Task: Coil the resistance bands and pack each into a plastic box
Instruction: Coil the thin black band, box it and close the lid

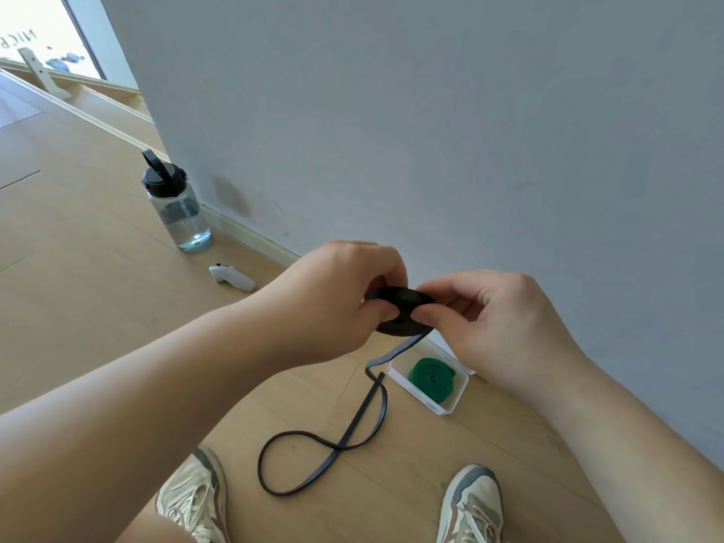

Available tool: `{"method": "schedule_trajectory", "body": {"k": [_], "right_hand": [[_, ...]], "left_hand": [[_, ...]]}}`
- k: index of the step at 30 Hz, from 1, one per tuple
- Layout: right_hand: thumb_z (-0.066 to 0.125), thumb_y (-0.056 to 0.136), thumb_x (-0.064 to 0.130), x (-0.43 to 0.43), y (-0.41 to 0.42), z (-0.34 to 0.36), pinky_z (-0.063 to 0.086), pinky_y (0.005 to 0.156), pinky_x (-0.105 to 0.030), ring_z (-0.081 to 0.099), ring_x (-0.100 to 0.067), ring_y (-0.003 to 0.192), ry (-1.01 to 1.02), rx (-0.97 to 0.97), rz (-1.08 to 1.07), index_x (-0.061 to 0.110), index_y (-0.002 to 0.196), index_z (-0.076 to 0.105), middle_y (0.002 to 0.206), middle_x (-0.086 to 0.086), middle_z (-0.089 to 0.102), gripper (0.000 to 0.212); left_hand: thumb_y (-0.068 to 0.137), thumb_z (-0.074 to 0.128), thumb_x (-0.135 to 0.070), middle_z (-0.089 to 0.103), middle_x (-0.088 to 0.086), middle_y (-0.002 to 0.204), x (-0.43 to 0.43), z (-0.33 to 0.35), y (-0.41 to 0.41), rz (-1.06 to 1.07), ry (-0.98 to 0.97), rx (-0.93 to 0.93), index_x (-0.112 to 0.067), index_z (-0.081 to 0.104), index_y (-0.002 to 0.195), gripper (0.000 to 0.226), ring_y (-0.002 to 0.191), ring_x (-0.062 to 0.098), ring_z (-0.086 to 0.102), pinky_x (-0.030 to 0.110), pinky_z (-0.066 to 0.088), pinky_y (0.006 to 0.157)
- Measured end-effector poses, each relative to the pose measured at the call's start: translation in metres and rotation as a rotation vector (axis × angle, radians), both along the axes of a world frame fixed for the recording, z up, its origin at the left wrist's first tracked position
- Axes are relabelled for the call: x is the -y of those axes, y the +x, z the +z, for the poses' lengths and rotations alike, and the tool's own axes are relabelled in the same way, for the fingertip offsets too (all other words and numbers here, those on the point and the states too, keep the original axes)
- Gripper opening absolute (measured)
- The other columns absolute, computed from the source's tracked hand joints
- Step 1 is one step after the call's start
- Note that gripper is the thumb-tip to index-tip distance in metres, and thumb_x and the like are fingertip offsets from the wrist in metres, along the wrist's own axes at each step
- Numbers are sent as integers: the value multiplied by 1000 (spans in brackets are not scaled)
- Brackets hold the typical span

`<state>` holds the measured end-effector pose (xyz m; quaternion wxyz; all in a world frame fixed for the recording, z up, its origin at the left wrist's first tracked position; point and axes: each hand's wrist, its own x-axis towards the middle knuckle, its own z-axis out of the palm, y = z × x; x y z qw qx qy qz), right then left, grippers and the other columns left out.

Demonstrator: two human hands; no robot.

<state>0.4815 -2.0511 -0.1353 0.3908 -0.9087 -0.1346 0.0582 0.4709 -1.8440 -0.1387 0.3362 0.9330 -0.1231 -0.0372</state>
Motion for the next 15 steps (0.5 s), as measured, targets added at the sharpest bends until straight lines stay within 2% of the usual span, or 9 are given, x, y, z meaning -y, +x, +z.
{"method": "schedule_trajectory", "body": {"k": [4, 8, 10, 12, 15], "right_hand": [[82, 86, 23, 7, 5, 3, 51, 66, -10, 68, -9, 70, 49, -48, -44, 40, 102, 79, 78, 7, 76, 24], [73, 93, 16, 5, 5, 6, 63, 83, -34, 75, -9, 74, 105, -90, -18, 43, 93, 73, 82, 13, 78, 27], [73, 94, 15, 5, 5, 8, 64, 83, -38, 75, -9, 73, 114, -83, -16, 38, 93, 73, 79, 11, 78, 24], [75, 92, 15, 7, 5, 7, 64, 79, -38, 74, -11, 70, 98, -50, -20, 34, 90, 74, 75, 9, 77, 19], [79, 88, 17, 3, 2, 5, 60, 70, -30, 69, -12, 69, -22, 20, 9, 34, 86, 76, 73, 13, 73, 17]], "left_hand": [[95, 72, -25, 71, -12, 93, -7, 4, 1, 126, -179, -153, -33, 61, 101, 15, 84, 4, 69, 26, 57, 75], [96, 71, -18, 77, -4, 93, -8, 7, -3, 98, -332, -239, -26, 60, 103, 15, 79, 7, 77, 36, 64, 81], [96, 71, -15, 78, -3, 93, -8, 7, -3, 102, -378, -241, -24, 60, 102, 15, 79, 8, 77, 39, 64, 83], [95, 71, -15, 77, -6, 94, -8, 4, -3, 107, -362, -214, -26, 61, 102, 17, 83, 5, 76, 37, 63, 85], [92, 71, -16, 71, -14, 99, -7, -3, -4, 36, -183, -49, -32, 65, 109, 24, 93, 3, 69, 32, 60, 87]]}}
